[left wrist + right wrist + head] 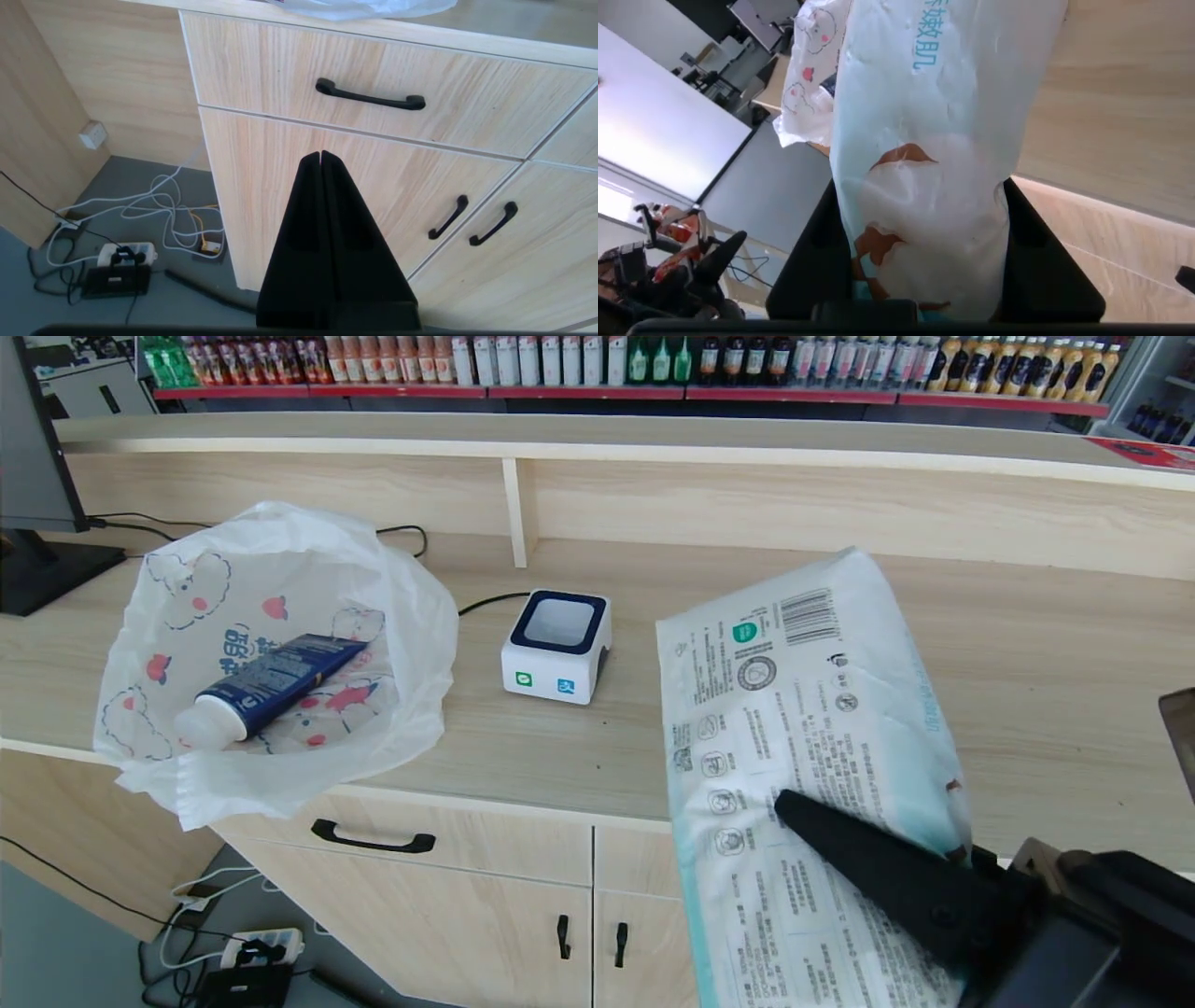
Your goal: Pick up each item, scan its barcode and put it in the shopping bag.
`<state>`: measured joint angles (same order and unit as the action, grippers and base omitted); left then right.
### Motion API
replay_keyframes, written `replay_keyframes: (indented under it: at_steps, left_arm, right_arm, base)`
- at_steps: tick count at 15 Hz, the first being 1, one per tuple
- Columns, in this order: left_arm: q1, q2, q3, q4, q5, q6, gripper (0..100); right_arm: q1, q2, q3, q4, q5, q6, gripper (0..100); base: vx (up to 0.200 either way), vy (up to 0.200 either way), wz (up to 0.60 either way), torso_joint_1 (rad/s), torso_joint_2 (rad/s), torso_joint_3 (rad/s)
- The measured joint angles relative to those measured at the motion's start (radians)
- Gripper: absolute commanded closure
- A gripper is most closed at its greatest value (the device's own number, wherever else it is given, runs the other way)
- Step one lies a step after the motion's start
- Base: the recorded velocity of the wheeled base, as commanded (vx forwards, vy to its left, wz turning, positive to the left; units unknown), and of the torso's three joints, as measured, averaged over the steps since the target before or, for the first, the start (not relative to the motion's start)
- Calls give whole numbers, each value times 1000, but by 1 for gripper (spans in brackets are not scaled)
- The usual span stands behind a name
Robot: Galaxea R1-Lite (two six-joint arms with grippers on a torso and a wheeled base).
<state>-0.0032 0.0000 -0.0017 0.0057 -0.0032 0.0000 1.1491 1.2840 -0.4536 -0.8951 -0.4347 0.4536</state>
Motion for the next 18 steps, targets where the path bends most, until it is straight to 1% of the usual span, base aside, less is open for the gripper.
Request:
replay_keyframes:
  at_steps: [3, 7, 14, 17, 18]
  left_arm:
    - [0, 0, 0, 0, 0, 0, 100]
    - [0, 0, 0, 0, 0, 0, 100]
    - [0, 0, 0, 0, 0, -1, 100]
    - [0, 0, 0, 0, 0, 1, 100]
    - [0, 0, 0, 0, 0, 0, 100]
  right_arm:
    - [13, 8, 39, -53, 60, 0, 100]
    - [92, 11, 90, -94, 139, -4, 100]
    - [104, 13, 54, -119, 232, 52, 100]
    - [100, 13, 37, -116, 313, 88, 100]
    - [100, 13, 37, -117, 321, 100, 100]
  base:
    - [0, 0, 0, 0, 0, 0]
    - [0, 0, 0, 0, 0, 0]
    - [0, 0, 0, 0, 0, 0]
    - [0, 0, 0, 0, 0, 0]
    - [0, 0, 0, 0, 0, 0]
